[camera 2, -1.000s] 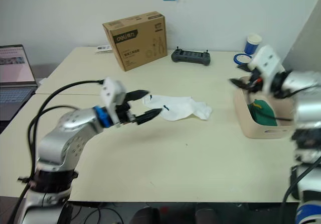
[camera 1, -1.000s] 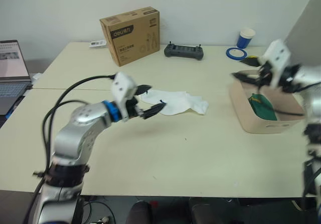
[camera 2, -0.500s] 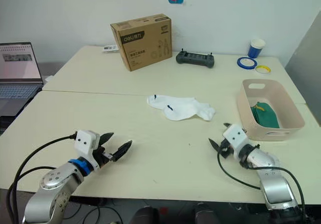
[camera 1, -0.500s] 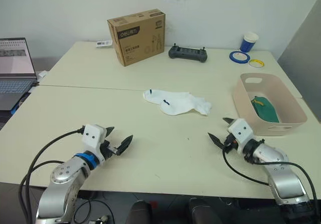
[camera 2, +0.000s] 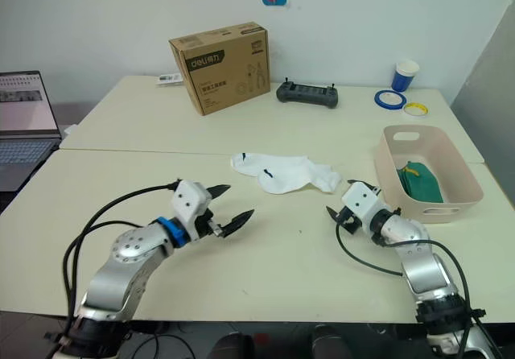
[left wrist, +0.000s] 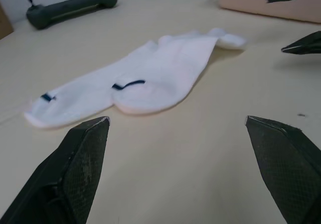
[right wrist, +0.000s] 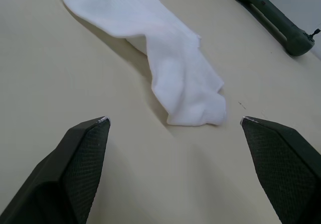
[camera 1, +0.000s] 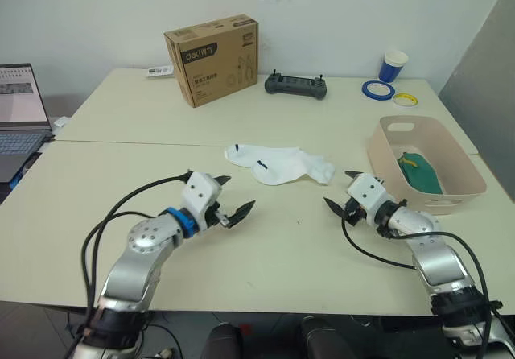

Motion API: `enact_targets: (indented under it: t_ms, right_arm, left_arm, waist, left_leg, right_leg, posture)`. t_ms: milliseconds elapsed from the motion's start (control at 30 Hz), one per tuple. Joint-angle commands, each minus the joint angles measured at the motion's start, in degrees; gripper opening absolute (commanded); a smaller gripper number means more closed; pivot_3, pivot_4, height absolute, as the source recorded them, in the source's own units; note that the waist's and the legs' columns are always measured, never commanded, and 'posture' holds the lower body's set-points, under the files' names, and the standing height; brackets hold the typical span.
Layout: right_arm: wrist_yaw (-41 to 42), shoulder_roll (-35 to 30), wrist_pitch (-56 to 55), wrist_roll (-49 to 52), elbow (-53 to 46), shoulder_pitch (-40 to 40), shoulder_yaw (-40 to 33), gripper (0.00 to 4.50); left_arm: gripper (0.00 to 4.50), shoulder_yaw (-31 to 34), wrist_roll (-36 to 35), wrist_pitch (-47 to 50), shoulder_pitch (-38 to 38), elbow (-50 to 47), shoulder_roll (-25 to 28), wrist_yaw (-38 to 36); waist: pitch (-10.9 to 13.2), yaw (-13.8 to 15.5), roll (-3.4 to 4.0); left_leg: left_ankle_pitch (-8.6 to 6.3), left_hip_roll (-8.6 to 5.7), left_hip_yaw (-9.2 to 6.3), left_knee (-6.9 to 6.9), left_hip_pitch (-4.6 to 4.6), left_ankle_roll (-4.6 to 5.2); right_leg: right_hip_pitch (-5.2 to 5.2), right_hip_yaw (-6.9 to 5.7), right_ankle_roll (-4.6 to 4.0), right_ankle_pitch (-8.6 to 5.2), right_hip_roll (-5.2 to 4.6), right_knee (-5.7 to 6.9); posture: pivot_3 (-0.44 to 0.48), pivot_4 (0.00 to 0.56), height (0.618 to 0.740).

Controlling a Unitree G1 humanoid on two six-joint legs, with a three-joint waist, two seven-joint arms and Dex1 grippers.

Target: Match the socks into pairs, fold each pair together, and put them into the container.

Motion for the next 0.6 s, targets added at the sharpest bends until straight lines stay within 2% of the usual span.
enact_targets:
  t_ms: [33, 333, 467, 600]
  right_arm:
    - [-1.19, 0.82, -4.23, -3.35, 6.87, -6.53, 2.51, 4.47]
    - [-3.06, 4.00, -8.37, -5.16, 16.97, -12.77, 4.01, 4.47]
    - [-2.18, 3.97, -8.51, -3.85, 18.07, -13.45, 2.98, 3.63]
    - [-2.58, 3.59, -9.30, -4.50, 19.49, -14.37, 2.92, 2.19]
  left_arm:
    - [4.50, -5.23, 5.34, -5.37, -7.75, 9.90, -3.15, -0.24]
    - [4.50, -7.69, 11.53, -13.67, -15.81, 26.72, -6.37, 1.24]
    - [3.66, -6.50, 11.89, -15.45, -18.69, 31.03, -7.42, 2.03]
    - [2.35, -6.36, 12.35, -16.79, -20.21, 33.95, -8.02, 2.30]
  waist:
    - [0.01, 0.01, -0.01]
    - [0.01, -0.18, 0.00]
    - [0.01, -0.10, 0.00]
    - [0.01, -0.08, 0.00]
  left_leg:
    - [0.00, 0.00, -0.02, 0.00, -0.05, 0.00]
    - [0.01, 0.08, -0.05, 0.05, -0.01, 0.00]
    - [0.02, 0.05, -0.03, 0.13, -0.02, 0.00]
    - [0.02, 0.05, -0.01, 0.12, -0.03, -0.01]
  right_leg:
    - [-0.04, -0.01, 0.00, 0.00, 0.04, 0.00]
    - [-0.01, 0.06, -0.01, 0.01, 0.17, 0.05]
    - [0.03, 0.10, 0.08, 0.10, 0.16, 0.05]
    - [0.01, 0.12, 0.08, 0.11, 0.15, 0.04]
  posture:
    - [0.000, 0.150, 0.740]
    - [0.000, 0.150, 0.740]
    - [0.000, 0.150, 0.740]
    - [0.000, 0.150, 0.740]
